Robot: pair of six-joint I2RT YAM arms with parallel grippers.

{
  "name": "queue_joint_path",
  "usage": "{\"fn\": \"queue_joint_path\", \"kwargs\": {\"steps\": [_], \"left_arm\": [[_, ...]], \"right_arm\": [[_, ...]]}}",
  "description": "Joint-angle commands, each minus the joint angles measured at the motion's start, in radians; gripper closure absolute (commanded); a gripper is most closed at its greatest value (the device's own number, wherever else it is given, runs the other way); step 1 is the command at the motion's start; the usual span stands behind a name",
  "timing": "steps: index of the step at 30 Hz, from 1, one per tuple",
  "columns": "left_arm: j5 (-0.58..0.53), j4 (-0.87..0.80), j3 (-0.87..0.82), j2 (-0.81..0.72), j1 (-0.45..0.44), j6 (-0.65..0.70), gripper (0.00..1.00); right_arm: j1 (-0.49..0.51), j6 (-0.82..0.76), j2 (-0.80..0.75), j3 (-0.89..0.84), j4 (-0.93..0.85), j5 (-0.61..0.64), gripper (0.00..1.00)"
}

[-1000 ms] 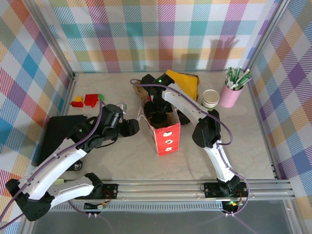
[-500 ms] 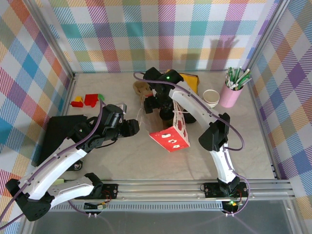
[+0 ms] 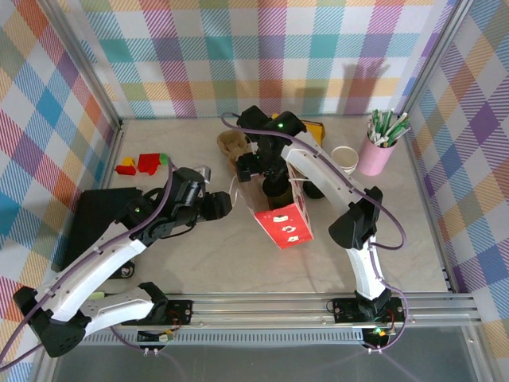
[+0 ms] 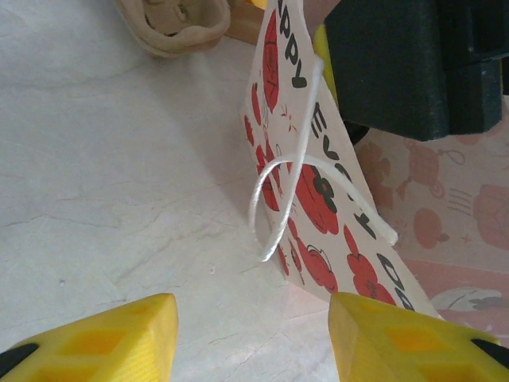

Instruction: Pack the takeout coffee

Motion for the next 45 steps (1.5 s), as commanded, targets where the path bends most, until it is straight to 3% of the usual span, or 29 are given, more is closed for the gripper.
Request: {"fn": "queue_joint_path", "kwargs": {"steps": [1,18,35,45], "left_arm": [[0.038,0.074,0.038,0.034,0.018,-0.011,0.47],[0.167,0.233,0.126,0.184,0.008,-0.052,0.47],[0.114,0.211,0.196,0.233,-0.036,-0.046,0.47],[-0.002,0.109,0.375,0.369,-0.100,-0.042,0.44]], "right_arm": [[0.007,0.021,-0.052,-0.011,0.005,-0.011,0.16],[-0.016,0.032,-0.171,-0.090,0.037,0.022,0.16],[-0.099,0.036,-0.369,-0.166,0.105,-0.046,0.17],[-0.242,0.030,-0.624,-0.364,0.243,-0.149,0.18]]}}
